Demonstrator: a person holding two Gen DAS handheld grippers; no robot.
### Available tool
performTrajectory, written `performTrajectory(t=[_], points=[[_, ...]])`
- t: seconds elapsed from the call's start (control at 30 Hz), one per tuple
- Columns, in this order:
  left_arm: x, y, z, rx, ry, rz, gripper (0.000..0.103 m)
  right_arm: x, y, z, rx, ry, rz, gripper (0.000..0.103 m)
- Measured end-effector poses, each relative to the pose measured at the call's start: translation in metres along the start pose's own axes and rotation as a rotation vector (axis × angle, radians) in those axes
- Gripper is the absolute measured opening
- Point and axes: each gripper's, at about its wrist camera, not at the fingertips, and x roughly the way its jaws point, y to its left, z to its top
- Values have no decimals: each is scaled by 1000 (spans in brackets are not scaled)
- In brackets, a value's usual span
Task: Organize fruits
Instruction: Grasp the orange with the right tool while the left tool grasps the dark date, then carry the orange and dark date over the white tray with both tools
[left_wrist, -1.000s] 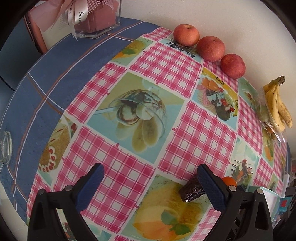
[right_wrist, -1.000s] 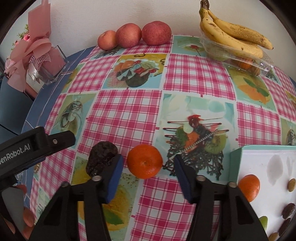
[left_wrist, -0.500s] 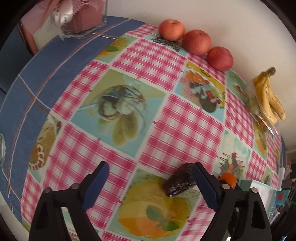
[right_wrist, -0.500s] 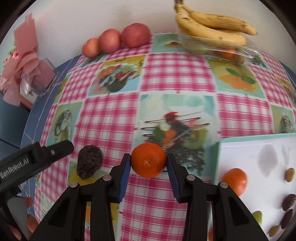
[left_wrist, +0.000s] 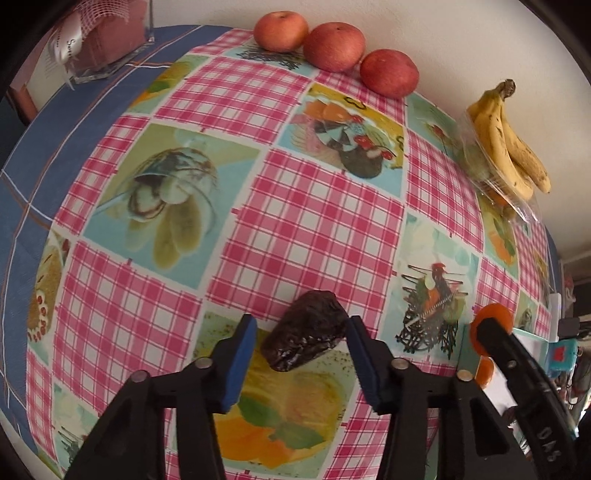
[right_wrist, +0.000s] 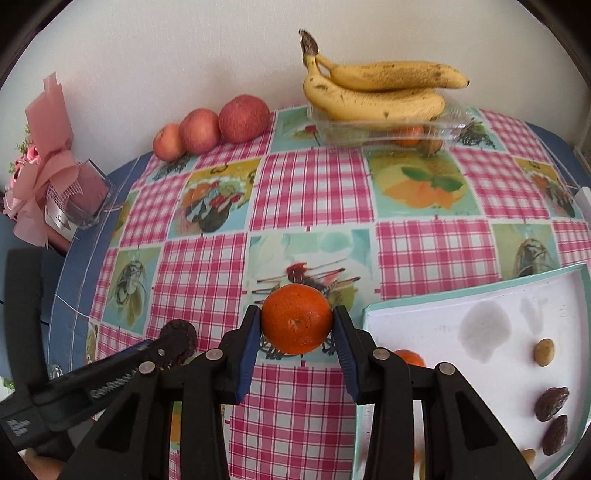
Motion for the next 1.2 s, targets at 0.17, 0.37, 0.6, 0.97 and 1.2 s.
performTrajectory(t=[0.17, 0.37, 0.6, 0.97, 1.2], points=[[-3, -4, 0, 27, -11, 6, 39, -12, -1, 4, -2, -27, -1, 41], [-7, -10, -2, 44, -29, 4, 35, -20, -6, 5, 3, -40, -4, 41], [-31, -15, -1, 51, -89, -13, 34, -33, -12, 8, 11, -65, -8, 41], [-89, -38, 5, 81, -226, -65, 34, -71, -32, 16, 37, -114, -59, 41], [-113, -57, -2, 107, -274, -97, 34, -95, -53, 18, 57, -137, -94, 41]])
